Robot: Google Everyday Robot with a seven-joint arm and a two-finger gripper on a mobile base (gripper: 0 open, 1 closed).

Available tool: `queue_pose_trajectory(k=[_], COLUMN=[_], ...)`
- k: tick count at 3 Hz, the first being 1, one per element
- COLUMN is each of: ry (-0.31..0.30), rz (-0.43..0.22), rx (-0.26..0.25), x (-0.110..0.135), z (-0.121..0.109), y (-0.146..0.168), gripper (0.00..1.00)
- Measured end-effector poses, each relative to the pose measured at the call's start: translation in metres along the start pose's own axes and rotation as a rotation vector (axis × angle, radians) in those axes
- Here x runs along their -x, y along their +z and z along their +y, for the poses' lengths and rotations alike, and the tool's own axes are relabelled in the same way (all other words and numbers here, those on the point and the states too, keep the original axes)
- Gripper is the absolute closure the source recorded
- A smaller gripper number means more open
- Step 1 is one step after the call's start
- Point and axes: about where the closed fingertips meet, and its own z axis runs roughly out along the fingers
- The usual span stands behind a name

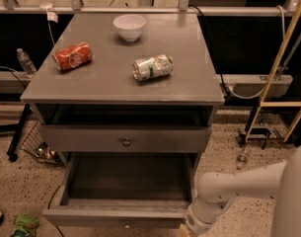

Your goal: Close middle drawer

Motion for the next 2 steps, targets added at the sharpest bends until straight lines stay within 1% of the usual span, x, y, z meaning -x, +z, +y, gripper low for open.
queue_pose_trajectory(k=[1,2], ry=[0.003,-0.001], rz=[0.014,-0.029], rx=[0.000,-0.007], x=[0.010,0.021], z=[0.000,-0.002], y=[0.017,0.017], gripper=[1.00,1.00])
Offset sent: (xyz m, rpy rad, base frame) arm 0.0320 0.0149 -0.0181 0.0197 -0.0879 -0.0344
